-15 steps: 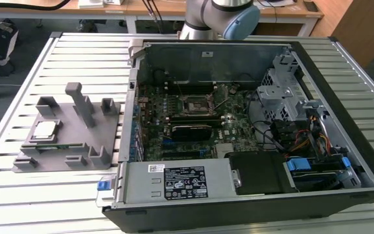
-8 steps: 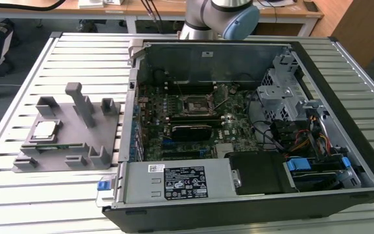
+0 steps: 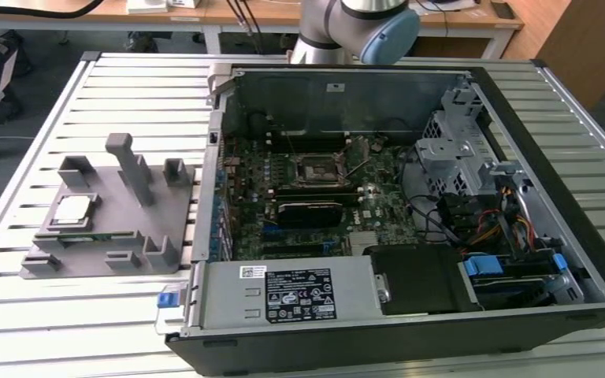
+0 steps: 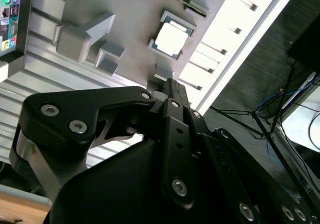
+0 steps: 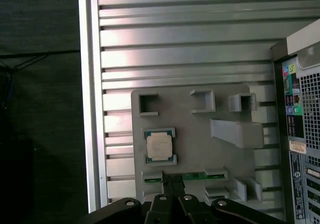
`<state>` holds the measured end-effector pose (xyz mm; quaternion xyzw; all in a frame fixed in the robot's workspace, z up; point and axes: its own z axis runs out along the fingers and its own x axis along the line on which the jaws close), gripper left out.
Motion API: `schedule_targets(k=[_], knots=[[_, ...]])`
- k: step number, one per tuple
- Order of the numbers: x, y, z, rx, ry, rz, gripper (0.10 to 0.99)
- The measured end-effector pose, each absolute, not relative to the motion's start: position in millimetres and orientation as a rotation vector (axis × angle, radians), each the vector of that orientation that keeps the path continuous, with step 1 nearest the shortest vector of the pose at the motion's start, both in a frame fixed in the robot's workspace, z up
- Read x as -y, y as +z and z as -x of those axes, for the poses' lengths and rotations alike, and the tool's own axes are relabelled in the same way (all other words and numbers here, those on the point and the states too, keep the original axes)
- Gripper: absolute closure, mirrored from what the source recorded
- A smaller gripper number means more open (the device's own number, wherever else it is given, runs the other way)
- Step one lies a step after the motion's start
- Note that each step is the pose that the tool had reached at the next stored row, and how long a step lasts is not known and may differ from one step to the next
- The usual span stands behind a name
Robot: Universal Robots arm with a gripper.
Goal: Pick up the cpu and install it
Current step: 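Pick up the cpu and move it towards the insertion slot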
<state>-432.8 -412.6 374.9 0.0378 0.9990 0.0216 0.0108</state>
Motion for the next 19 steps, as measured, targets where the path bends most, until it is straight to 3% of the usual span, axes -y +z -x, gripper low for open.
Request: schedule_targets(k=[19], knots=[[414,352,433,-3.128,0.067,-0.117,0.980]])
